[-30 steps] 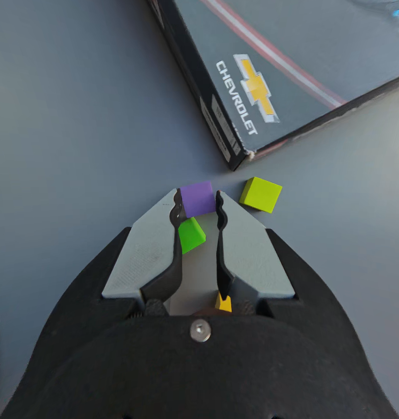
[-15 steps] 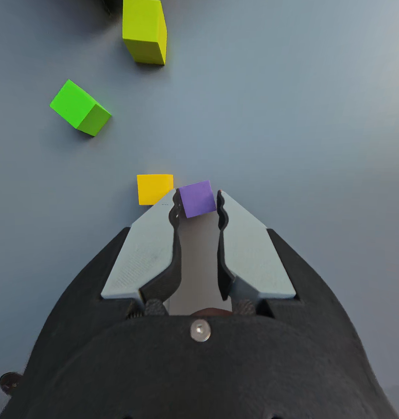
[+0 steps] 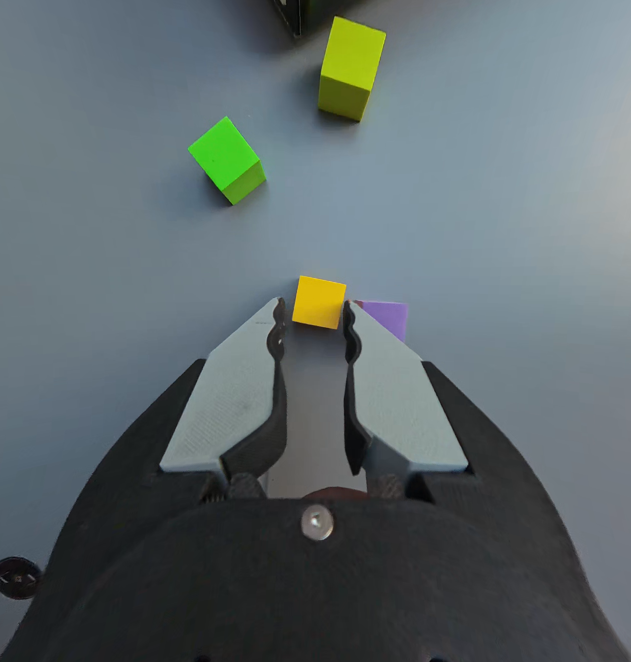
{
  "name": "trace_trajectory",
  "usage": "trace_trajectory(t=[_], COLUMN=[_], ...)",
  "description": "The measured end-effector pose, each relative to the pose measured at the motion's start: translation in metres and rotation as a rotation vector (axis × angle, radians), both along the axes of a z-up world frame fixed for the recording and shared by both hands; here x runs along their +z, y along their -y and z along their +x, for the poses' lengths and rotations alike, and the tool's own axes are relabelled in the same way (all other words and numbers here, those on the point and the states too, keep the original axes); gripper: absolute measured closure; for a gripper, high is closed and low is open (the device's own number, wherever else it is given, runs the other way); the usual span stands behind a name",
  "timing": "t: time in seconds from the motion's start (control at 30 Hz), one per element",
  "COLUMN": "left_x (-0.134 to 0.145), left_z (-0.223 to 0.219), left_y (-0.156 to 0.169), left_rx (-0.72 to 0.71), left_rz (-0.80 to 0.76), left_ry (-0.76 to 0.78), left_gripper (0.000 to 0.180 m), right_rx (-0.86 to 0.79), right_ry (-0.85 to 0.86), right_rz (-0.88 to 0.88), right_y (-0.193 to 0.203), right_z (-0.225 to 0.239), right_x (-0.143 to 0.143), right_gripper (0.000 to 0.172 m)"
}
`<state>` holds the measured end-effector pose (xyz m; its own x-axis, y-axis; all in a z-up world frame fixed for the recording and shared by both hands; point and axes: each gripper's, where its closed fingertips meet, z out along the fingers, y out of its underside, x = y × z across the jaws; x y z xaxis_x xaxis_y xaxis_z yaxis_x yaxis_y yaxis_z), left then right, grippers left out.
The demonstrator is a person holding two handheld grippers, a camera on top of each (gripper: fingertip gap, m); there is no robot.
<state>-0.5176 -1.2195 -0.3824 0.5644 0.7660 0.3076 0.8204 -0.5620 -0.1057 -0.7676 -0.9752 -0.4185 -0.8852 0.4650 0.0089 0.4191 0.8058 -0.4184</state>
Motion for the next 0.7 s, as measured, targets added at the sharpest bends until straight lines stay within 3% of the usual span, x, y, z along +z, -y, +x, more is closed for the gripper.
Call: trace_trajectory(t=[0.2,0.33,0.47,0.7], left_x=[0.000,-0.001,-0.002,0.000], left_z=[0.002,0.005,0.008,0.005], left_y=[-0.001,0.000,0.000,-0.002], left_rx=[0.010,0.014,0.021,0.014], left_rz=[0.004,0.003,0.008,0.014], left_ry=[-0.001,0.003,0.007,-0.006], left_gripper=[0.180,0.180,0.180,0.180], right_rx=[-0.031,-0.048,-0.097,-0.065], right_ry=[0.051,0.013,-0.012,-0.019], right_rz=[0.007,-0.085,-0.098,0.011], right_y=[0.009,0.015,-0.008,-0.028], right_z=[0.006,-0.002,-0.021,-0.030], right_x=[-0.014,0.011,0.030,0.012], right_gripper=[0.146,0.146,0.146,0.146])
